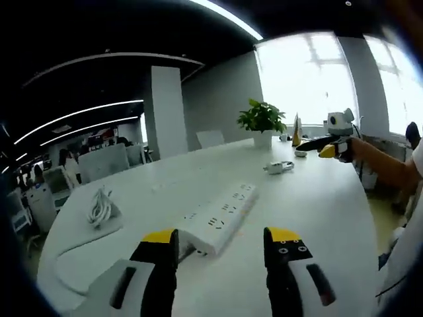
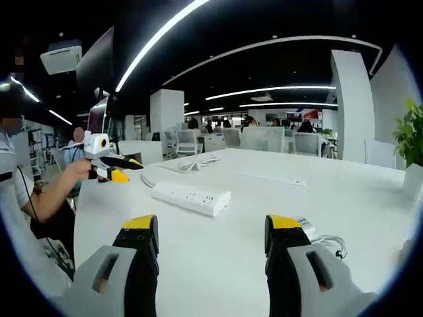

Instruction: Straighten the power strip on the desk, plug the charger into it

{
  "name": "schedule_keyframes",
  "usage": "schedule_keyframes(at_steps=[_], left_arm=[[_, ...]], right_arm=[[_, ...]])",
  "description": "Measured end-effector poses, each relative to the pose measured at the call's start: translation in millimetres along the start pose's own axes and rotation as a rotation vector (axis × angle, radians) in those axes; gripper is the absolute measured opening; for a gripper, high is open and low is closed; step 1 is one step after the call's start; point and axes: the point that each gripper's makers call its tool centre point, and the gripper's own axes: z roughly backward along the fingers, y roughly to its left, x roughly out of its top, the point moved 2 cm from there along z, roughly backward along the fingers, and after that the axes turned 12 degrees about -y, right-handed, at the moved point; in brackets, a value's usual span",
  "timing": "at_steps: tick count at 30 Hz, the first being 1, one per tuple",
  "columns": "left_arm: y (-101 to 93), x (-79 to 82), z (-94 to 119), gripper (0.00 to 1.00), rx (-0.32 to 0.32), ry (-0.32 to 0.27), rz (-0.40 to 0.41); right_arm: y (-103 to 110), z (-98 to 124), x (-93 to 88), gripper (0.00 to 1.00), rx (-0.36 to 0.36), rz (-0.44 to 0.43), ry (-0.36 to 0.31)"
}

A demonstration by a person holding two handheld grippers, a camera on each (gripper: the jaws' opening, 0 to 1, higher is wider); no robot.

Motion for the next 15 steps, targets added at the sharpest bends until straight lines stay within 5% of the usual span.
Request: schedule_keyframes(at_steps=[15], left_arm=[[5.2, -8.3, -2.9, 0.69, -0.015, 0.000, 0.007]], right_arm=[[-4.5, -10.9, -0.8, 0.64, 0.013, 0.021, 0.011]])
